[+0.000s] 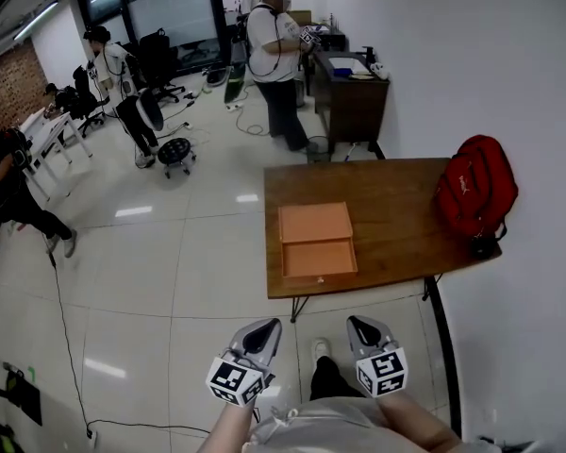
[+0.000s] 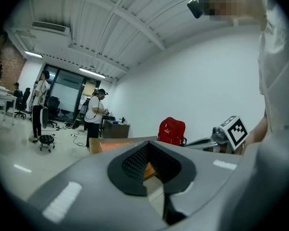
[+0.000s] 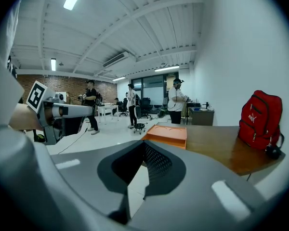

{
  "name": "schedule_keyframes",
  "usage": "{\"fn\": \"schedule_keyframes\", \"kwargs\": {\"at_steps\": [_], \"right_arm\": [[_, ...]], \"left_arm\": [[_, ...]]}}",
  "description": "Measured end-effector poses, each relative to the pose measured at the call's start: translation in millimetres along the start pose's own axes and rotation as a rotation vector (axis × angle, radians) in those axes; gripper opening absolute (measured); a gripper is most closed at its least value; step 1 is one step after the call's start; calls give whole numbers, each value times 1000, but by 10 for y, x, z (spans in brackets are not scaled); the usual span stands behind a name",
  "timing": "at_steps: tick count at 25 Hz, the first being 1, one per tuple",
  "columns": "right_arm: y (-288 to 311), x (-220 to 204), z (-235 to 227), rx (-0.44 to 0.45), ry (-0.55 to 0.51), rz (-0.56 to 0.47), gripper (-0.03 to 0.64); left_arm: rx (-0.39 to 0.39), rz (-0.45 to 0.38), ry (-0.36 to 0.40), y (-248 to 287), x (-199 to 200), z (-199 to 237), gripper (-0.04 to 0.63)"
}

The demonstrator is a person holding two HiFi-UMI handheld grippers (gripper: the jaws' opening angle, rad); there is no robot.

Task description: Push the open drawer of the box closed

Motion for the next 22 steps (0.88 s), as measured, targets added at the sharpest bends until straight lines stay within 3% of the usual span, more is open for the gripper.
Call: {"fn": "schedule_keyframes", "kwargs": {"at_steps": [5, 17, 22], "right_arm": [[371, -88, -306, 4, -5, 32, 6], [1043, -821, -677, 47, 73, 236, 6], [1312, -1068, -868, 33, 138, 296, 5]], "left_arm": [[7, 32, -33, 357, -178, 210, 5], [38, 201, -154, 1032, -1026, 568, 5], [61, 280, -108, 1271, -1418, 786, 5]]}}
Point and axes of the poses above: the fingertips, and each gripper's own axes: y forward along the fingers, z to its left, x out of its top, the point moved 1 cm from there along -y, backward along the fingers, and after that the axes turned 5 degrees about -z, right-handed, at the moved point
